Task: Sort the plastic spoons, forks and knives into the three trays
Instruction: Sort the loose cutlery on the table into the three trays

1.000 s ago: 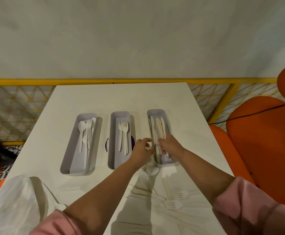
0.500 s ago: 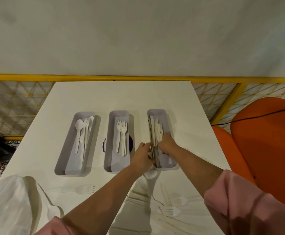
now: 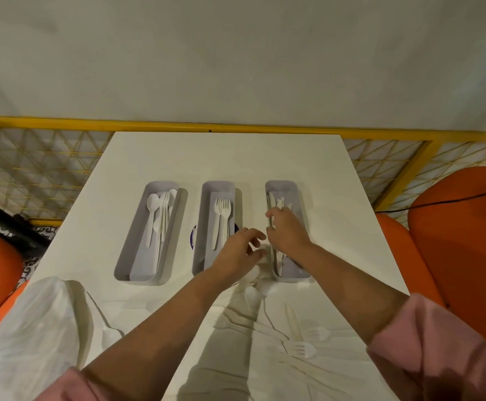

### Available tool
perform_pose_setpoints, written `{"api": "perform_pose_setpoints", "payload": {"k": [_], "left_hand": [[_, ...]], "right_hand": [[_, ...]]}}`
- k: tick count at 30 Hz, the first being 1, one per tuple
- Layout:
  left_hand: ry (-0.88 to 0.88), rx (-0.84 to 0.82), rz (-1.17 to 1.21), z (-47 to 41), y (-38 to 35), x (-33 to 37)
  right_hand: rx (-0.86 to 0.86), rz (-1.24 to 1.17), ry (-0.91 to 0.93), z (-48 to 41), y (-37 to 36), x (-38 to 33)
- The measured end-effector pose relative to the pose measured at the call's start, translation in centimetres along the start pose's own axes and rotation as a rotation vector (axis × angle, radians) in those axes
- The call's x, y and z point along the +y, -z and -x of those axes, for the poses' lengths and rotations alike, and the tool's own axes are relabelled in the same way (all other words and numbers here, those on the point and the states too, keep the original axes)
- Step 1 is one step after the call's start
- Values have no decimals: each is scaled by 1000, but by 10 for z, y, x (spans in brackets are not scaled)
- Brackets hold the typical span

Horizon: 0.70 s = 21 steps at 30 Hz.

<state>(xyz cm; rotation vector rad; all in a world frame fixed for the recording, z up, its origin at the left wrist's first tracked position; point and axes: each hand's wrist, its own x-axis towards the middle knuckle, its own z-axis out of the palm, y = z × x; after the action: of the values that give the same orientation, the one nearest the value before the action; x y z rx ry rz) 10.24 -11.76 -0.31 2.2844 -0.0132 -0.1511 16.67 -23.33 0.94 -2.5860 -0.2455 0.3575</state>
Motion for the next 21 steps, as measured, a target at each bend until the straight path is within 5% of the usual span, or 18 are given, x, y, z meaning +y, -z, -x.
{"api": "perform_pose_setpoints", "payload": {"k": [14,21], "left_hand": [[135,68,-48,85,47,-77],[98,-310,-71,124,41,-84]], "right_hand": [[-360,15,278,73,-42,-19],[-584,71,287,96,-68,-18]]}}
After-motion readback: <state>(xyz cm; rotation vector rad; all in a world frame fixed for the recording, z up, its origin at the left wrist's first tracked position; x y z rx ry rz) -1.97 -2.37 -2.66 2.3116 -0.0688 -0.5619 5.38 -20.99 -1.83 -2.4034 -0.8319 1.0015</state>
